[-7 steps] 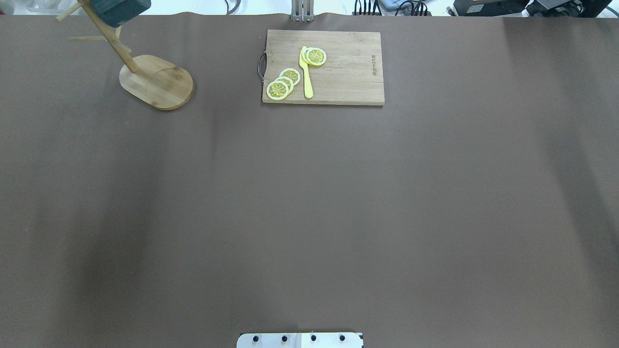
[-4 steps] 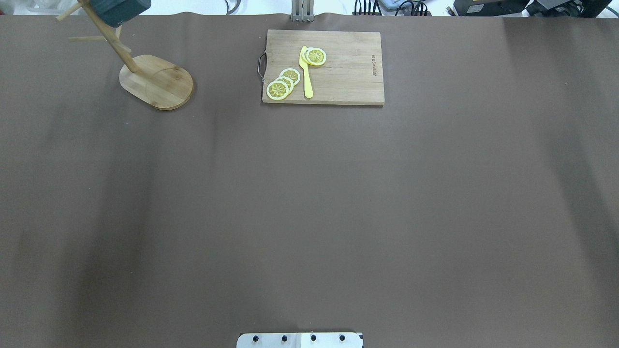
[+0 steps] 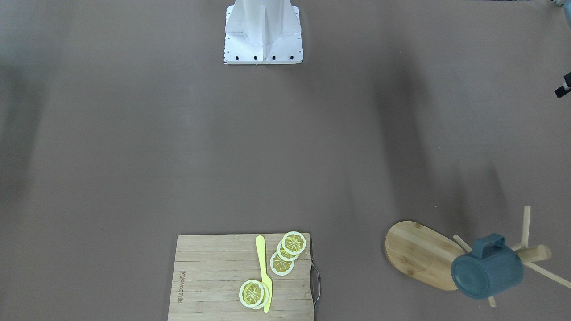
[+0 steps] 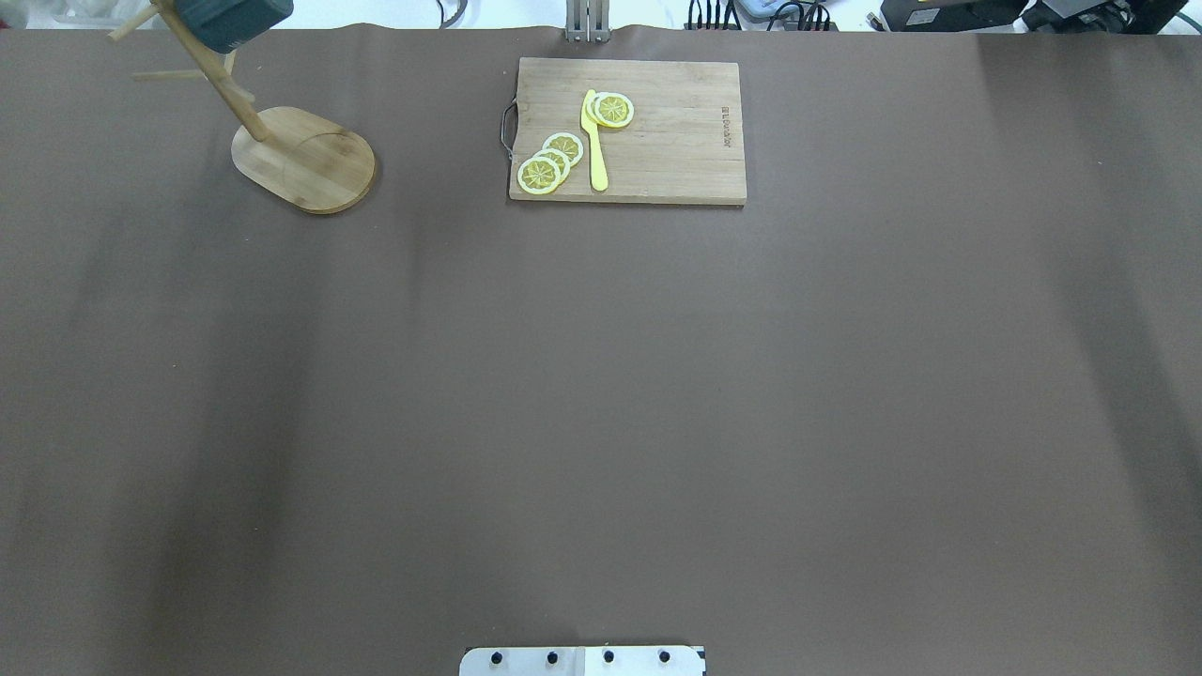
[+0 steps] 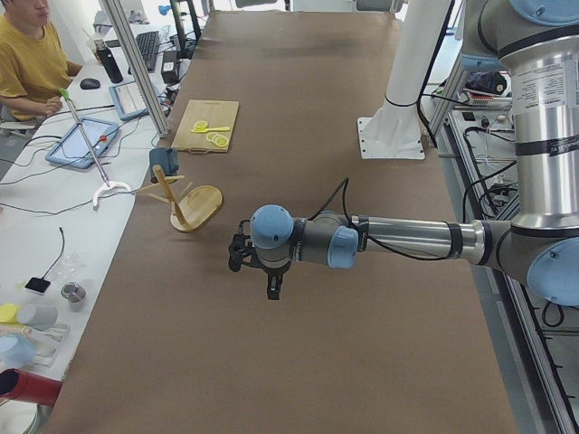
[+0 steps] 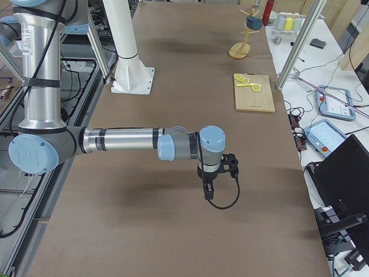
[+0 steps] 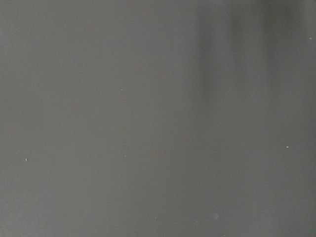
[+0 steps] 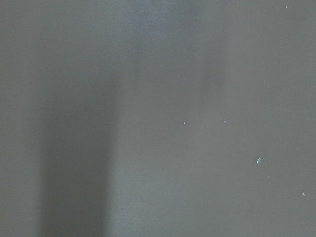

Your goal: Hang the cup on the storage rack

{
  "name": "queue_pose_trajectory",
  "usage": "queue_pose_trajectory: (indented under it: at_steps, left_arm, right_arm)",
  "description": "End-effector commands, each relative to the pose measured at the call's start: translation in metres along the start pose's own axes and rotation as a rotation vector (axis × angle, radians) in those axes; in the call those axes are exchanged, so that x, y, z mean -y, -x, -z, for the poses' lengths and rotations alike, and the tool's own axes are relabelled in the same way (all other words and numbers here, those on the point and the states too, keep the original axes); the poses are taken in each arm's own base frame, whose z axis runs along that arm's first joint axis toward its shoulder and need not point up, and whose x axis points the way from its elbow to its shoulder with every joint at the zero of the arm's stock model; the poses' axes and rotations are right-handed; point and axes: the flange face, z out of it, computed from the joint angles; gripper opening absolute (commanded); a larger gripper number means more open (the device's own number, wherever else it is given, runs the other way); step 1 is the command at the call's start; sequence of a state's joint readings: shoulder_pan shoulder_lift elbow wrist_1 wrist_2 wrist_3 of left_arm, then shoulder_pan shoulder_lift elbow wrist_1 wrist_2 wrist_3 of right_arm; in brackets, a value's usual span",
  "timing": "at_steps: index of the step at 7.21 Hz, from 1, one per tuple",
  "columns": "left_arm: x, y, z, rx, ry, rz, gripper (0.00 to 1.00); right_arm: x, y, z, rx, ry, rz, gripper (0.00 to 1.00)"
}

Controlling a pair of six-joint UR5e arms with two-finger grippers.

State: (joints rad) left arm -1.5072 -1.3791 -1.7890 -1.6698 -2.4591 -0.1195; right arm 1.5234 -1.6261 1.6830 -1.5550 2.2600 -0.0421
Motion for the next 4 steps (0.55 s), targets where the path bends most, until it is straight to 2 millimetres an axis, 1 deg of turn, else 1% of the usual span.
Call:
queue_pose_trajectory:
  at_steps: [1, 2, 3, 4]
  left_arm:
    - [0.001, 0.006, 0.000, 0.059, -0.012, -0.003, 0.98]
    - [0.008, -0.007, 0.011, 0.052, -0.033, -0.023, 0.98]
    - [0.010, -0.011, 0.012, 0.051, -0.040, -0.037, 0.98]
    - [0.006, -0.009, 0.013, 0.055, -0.069, -0.068, 0.98]
  right_arm:
    - [-0.004, -0.007, -0.009, 0.009, 0.016, -0.020, 1.00]
    - [-0.006, -0.010, -0.016, 0.027, 0.025, -0.021, 1.00]
    - [-0.009, -0.010, -0.017, 0.048, 0.027, -0.023, 1.00]
    - [-0.008, -0.011, -0.019, 0.048, 0.030, -0.023, 1.00]
